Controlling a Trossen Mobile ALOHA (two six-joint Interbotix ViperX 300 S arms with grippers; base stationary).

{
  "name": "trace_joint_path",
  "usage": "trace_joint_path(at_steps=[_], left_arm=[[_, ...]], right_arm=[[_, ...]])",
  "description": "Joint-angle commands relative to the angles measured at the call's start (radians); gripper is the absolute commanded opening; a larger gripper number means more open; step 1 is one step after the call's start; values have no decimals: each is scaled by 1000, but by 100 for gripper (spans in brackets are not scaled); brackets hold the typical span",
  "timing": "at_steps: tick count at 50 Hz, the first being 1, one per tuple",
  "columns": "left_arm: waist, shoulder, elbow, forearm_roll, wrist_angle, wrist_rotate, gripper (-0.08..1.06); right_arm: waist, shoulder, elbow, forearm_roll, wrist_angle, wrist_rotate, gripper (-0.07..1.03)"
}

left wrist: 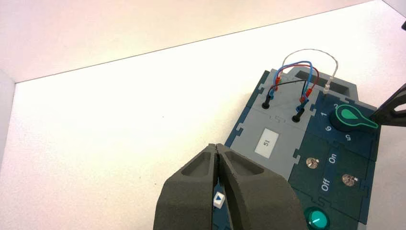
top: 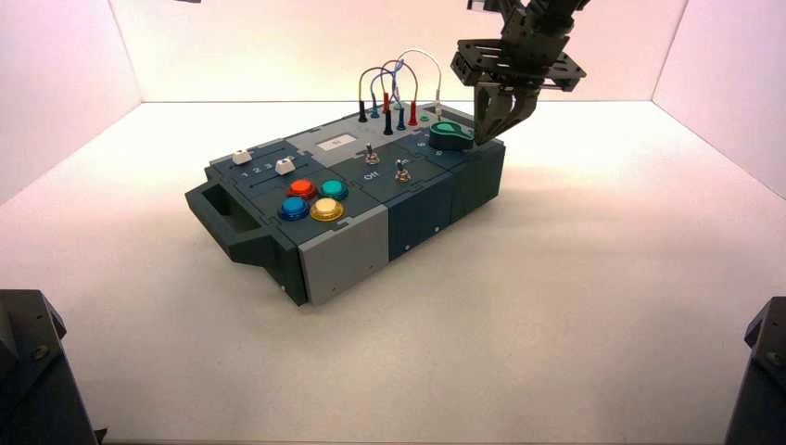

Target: Turn the knob to position 5.

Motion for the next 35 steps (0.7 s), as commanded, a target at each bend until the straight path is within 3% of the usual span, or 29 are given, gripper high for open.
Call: trace_joint_path(at_steps=[1,15,35], left_arm=[[-2,-8,-14,-2,-9,0,-3],[-2,-8,-14,-2,-9,0,-3],[-2,-8,-14,-2,-9,0,-3]], right_arm=[[3,-11,-26,5,5,-3,-2],[6,-9,-28,28,17,-3,-2],[29,-9,-34,28,20,-5,-2]])
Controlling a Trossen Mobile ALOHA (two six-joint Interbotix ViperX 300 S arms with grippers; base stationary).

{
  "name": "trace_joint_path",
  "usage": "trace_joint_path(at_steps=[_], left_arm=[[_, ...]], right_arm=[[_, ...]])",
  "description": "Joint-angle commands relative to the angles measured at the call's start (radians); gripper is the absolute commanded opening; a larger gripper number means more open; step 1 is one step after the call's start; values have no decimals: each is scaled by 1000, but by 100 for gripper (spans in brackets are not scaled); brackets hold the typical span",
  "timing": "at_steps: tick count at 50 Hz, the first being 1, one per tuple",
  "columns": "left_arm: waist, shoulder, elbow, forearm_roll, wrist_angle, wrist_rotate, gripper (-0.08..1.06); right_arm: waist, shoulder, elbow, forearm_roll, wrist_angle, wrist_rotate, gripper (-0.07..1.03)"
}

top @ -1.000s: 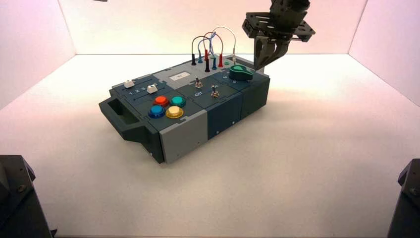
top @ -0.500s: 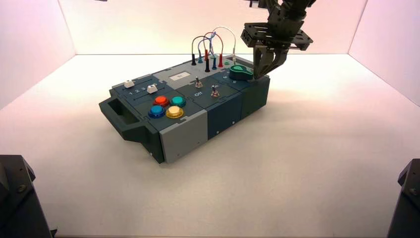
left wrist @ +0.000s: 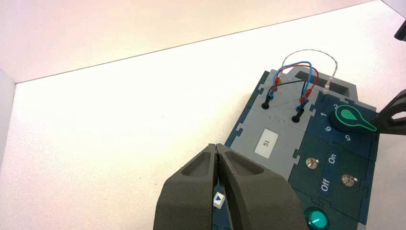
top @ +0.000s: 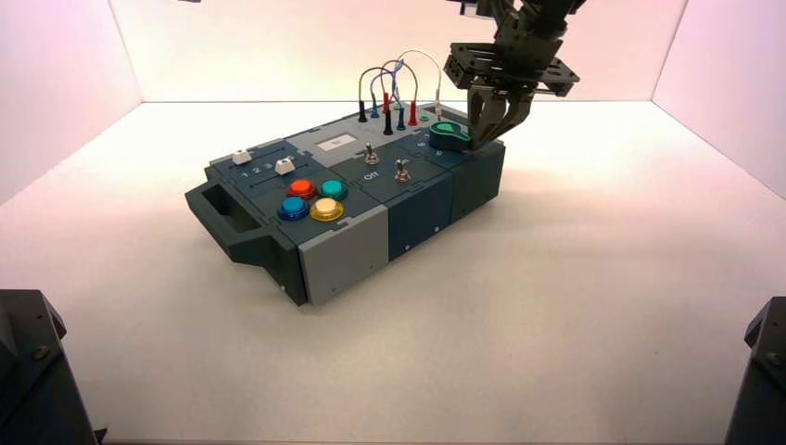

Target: Turn the knob to position 5.

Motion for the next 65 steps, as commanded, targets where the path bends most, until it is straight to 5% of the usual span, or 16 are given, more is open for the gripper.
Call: trace_joint_path(at_steps=[1,65], left_arm=[[-2,-5,-14,-2,-9,-2,-3],[-2,-2,-14,-2,-9,0,-3]], right_arm=[[5,-15,-28,5,-3,-2,-2],[44,-12,-32,37,31,-2,-2]])
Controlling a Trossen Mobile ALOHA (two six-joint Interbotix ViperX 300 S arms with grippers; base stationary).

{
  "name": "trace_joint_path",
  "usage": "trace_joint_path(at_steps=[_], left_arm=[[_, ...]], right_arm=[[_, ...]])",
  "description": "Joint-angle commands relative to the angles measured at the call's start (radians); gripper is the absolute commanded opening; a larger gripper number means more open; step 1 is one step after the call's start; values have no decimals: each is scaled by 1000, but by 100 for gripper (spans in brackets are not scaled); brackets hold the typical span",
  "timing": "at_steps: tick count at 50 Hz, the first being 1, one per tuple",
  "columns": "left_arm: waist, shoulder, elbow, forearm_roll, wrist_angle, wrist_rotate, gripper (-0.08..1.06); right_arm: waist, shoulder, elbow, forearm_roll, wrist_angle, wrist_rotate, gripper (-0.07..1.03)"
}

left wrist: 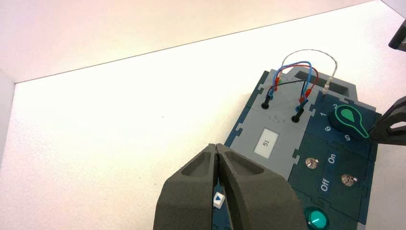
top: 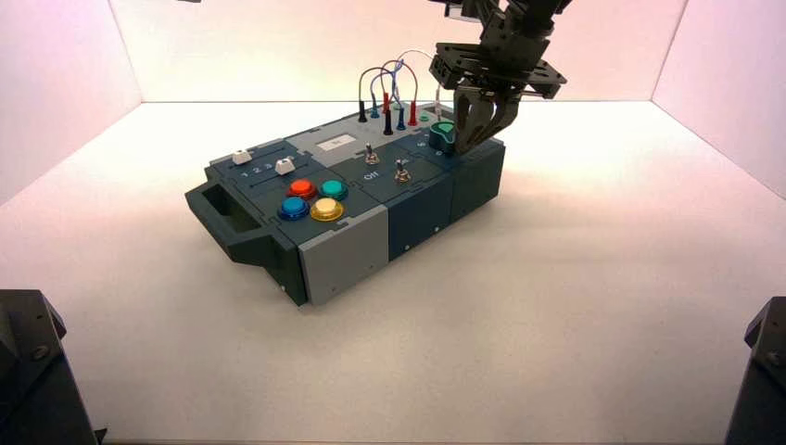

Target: Turn the knob to position 5.

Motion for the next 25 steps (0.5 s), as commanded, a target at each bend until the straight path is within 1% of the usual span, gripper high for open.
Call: trace_joint_path(at_steps=[1,25], left_arm=[[-2,-5,-14,-2,-11,0,-3],[-2,-6,-14,-2,-11,0,-3]], right_arm=[[5,-12,-26,11,-2,-3,-2],[28,-14,-28,14,3,-3,-2]])
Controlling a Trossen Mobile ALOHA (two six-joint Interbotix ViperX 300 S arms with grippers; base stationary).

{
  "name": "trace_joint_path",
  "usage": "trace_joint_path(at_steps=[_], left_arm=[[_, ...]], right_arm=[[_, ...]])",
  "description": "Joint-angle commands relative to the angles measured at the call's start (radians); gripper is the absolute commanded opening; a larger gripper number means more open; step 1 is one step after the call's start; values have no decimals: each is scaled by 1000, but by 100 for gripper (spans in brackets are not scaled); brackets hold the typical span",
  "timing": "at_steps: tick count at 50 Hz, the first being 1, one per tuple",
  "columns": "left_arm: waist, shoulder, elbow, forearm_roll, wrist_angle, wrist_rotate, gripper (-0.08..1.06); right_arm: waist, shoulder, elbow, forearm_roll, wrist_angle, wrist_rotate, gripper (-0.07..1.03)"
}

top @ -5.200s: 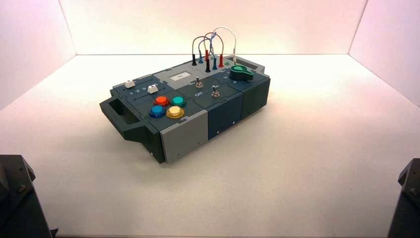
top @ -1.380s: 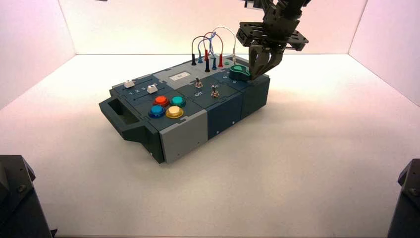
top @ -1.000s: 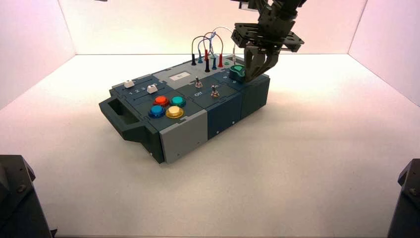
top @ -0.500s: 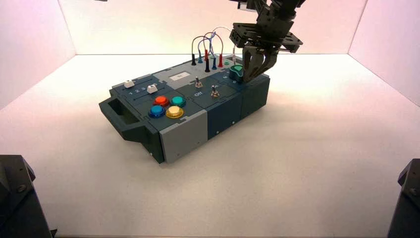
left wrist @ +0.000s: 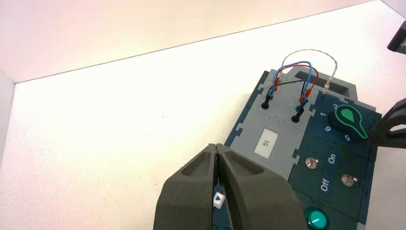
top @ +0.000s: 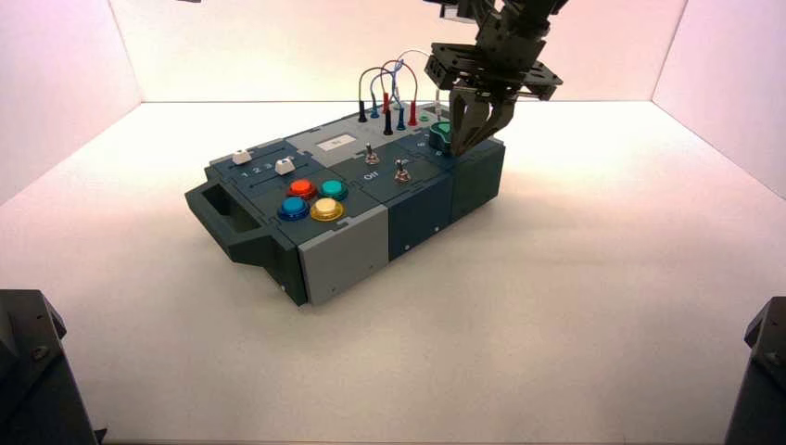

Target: Turn the knob to position 5.

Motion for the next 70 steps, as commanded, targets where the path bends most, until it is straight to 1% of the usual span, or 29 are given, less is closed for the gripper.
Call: trace_joint_path(at_steps=[1,24,45,70], left_arm=[[0,-5,-14,-2,-9,0,-3],[-2,-8,-14,-2,-9,0,-3],[0,-9,-14,-2,-9,0,-3],[0,-12,-12,-2,-9,0,-3]], right_arm=[[8,-12,-26,5,-2,-2,-2],[8,-14,-26,6,-2,-3,-2],[6,-12,-57,-2,8,-3,-2],[5,-12,-44,-5,15,-5,-2]])
